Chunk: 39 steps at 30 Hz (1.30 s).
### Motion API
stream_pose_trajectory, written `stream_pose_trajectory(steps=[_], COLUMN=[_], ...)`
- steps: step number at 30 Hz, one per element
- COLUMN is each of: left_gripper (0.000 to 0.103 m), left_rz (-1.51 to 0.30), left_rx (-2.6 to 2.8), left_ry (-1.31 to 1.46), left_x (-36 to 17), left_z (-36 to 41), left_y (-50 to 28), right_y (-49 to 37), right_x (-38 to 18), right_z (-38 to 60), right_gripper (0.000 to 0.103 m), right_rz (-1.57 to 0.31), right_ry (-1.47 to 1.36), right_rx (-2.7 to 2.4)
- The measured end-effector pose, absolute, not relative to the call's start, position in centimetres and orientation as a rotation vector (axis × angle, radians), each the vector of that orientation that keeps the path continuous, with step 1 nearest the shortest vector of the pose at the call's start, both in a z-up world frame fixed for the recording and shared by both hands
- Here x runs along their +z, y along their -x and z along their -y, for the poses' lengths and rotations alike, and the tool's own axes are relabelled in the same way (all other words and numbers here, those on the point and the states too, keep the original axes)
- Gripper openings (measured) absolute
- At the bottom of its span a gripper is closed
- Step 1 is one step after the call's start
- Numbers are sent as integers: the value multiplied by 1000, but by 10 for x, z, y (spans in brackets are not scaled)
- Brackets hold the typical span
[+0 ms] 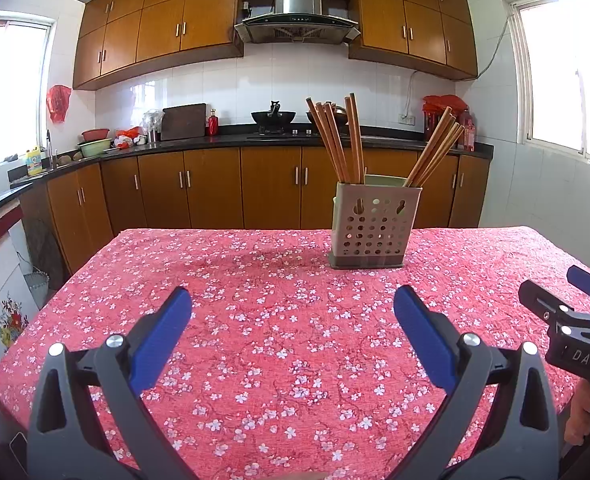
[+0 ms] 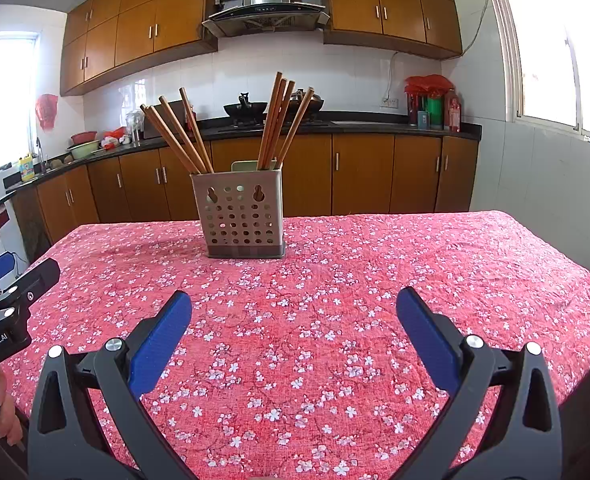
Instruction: Organize utensils
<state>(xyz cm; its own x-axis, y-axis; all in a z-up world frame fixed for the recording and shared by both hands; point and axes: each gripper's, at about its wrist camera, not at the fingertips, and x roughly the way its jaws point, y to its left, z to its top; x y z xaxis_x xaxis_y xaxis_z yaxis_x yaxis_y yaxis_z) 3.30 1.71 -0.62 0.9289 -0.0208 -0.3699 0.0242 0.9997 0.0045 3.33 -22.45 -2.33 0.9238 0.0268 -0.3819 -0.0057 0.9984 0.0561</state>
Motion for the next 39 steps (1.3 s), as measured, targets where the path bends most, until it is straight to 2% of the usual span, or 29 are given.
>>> stream_pose_trajectory(steps=[39], left_gripper=[99], left_rz=[-382], left_rx=[-23], left_ry=[-7], left_x=[-9], left_z=[-16], left_y=[-34], right_y=[-34], right_x=[-24], right_z=[224], right_gripper=[101], right_rz=[-396], right_ry=[-60], right_rx=[13])
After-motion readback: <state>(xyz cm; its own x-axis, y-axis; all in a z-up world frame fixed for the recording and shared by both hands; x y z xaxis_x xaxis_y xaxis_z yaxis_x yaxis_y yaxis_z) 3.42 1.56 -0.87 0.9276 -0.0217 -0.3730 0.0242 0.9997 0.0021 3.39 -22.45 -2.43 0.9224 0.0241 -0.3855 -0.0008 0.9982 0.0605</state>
